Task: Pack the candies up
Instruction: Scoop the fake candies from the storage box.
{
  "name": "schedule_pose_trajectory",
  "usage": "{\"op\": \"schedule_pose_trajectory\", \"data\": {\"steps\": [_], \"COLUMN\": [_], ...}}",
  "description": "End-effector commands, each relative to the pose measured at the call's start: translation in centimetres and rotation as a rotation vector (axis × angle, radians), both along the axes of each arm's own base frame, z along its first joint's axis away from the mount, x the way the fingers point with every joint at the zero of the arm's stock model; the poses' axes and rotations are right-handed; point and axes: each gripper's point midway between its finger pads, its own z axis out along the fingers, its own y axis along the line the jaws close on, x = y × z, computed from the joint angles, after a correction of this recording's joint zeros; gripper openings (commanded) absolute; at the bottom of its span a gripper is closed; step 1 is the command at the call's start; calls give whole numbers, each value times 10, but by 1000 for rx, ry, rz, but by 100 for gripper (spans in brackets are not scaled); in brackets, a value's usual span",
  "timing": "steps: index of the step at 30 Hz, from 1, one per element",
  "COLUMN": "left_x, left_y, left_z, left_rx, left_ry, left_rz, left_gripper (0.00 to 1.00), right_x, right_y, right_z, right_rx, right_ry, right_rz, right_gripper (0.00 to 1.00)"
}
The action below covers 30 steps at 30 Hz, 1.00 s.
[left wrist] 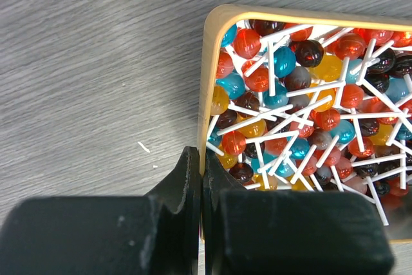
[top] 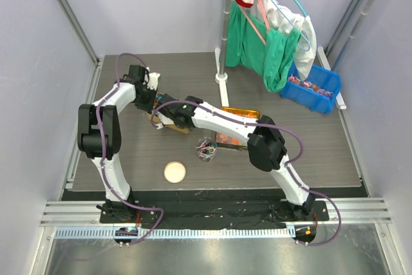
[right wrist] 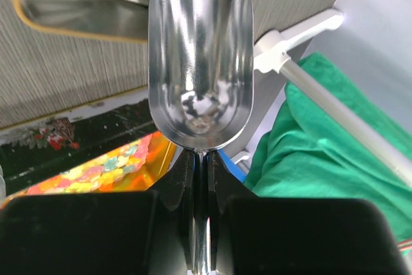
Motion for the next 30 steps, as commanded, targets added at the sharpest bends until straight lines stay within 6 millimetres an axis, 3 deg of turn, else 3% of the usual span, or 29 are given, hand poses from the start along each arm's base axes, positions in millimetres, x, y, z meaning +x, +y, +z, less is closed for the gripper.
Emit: {"op": "schedule_pose_trajectory", "data": {"steps": [1,8,18,30], "left_x": [19,19,19,19], "left_y": [-10,-12,-14,-14], "left_z": [44,45,46,47], "left_rx": [-33,-33,-38,-34], "left_ry": [-154,-161,-166,-170], "left_rz": [-6,-12,-16,-16], "left_gripper": [0,0,0,0], "right_x": [-2,-7,-17,-20], "right_y": [11,25,48,99], "right_z": [8,-18,-51,-74], "right_rx": [-44,-74,47,232], "right_ry": [-2,63,171,141], "right_rz": [47,75,45,13], "right_gripper": [1,1,1,1]}}
